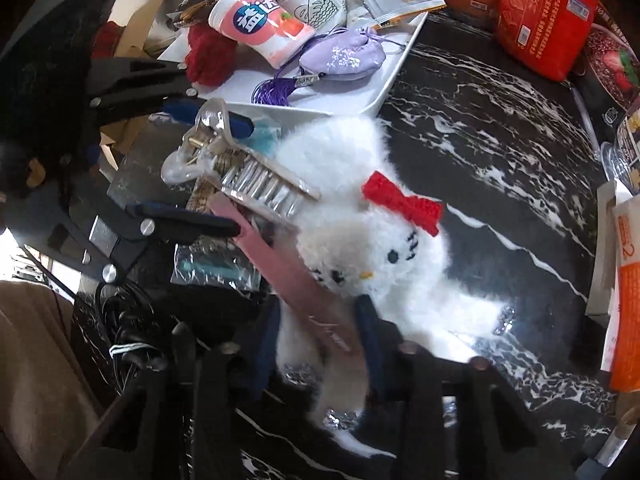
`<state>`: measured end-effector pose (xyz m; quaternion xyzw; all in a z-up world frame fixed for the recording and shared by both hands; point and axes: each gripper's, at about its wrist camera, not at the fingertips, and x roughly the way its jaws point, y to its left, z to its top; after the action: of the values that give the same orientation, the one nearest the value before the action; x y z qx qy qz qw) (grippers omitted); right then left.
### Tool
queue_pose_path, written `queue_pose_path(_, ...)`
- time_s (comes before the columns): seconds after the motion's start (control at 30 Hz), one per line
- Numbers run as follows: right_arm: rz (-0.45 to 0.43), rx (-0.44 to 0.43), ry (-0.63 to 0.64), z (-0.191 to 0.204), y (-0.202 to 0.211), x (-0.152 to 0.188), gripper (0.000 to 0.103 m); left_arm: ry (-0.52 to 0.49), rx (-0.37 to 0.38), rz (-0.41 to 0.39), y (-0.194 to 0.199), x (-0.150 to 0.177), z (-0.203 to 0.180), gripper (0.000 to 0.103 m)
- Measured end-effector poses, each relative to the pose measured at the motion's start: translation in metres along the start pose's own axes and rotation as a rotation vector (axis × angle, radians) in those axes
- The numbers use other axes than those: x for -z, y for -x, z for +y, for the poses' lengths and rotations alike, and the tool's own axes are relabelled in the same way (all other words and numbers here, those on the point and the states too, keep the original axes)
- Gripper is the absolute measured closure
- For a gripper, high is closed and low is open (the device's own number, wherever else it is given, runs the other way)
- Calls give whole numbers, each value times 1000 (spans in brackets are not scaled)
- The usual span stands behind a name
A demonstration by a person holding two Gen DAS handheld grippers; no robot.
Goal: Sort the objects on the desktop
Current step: 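Grasp the clear claw clip with the left tool while the right tool grasps the pink stick, then lift and carry the claw clip and pink stick over the tray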
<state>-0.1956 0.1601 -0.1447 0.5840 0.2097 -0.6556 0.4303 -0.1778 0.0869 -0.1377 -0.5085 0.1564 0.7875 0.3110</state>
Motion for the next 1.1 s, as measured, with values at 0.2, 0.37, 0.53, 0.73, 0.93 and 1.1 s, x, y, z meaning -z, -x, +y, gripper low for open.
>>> queue_pose_path(0.2,-4,1,12,9,1,8,75,16,17,-36,4,-2,6,56)
queue_pose_path(0.37,21,-21,32,23,-2,16,81,-17,18,-34,6,0,2,57)
queue_pose_path(0.53,30,-34,39,32,-3,20,83,-37,14,-30,13,2,-3,58)
queue_pose_path(0.73,12,-64,1,39,4,29,88,-24,11,-26,28,4,-5,58)
queue_pose_path(0.93,32,-74,-55,48,3,43,90,9,18,-5,38,10,-4,58)
queue_pose_path(1.1,50,-58,-91,55,-12,49,90,28,13,23,37,19,-6,58)
